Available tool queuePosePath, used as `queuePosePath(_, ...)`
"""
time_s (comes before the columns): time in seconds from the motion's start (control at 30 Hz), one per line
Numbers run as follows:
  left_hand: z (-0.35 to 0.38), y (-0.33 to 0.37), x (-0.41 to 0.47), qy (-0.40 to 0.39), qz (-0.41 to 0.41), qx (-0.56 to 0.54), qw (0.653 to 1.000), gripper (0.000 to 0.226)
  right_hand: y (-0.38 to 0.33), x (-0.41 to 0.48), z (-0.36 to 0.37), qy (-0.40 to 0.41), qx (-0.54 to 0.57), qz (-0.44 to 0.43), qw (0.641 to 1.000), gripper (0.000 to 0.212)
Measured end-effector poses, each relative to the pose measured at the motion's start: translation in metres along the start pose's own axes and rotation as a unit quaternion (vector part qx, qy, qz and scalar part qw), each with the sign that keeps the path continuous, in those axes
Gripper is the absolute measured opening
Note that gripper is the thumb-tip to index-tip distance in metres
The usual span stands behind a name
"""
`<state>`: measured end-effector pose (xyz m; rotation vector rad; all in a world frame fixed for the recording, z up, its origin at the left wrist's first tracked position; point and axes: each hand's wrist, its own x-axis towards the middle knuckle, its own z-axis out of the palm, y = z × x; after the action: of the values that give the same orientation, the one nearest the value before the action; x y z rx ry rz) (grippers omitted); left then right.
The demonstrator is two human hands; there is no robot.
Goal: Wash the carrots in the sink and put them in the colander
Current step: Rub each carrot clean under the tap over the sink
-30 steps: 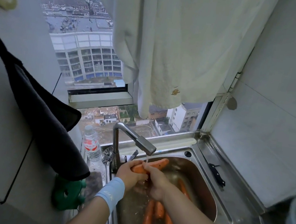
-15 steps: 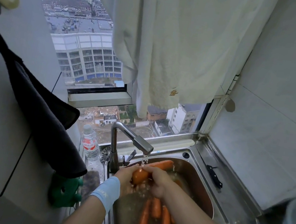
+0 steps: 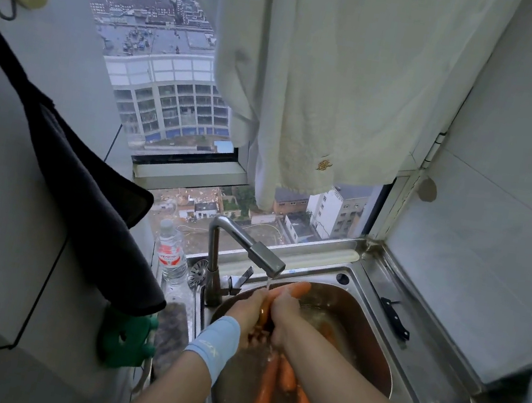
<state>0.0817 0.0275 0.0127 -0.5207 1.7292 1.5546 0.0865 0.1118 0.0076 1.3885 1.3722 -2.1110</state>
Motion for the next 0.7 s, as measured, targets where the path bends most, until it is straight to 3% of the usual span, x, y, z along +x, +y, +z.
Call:
queuePosePath(0.17,-0.007,0.009,0.003,0.065,-0.024,0.112,0.991,0.069,0.005,-0.009,-0.003,-0.077,-0.064,-0.039,0.994,0.035)
queuePosePath(0.33,-0.003,0.003,0.000,-0.033,-0.019,0.062,0.997,0.048,-0.004,-0.008,0.004,-0.013,-0.024,-0.044,0.999,0.062)
queuePosePath(0.4,0.000,0.004,-0.004,-0.044,-0.011,0.061,0.997,0.050,-0.008,-0.003,0.003,-0.004,0.015,-0.023,1.000,0.068)
queuePosePath(0.57,-0.004,0.010,0.006,0.042,-0.015,0.108,0.993,0.062,0.000,-0.011,0.000,-0.039,-0.017,-0.045,0.998,0.046)
queuePosePath(0.7,0.000,0.011,0.005,0.021,-0.010,0.074,0.997,0.052,0.002,-0.012,-0.002,-0.052,-0.047,-0.072,0.995,0.030)
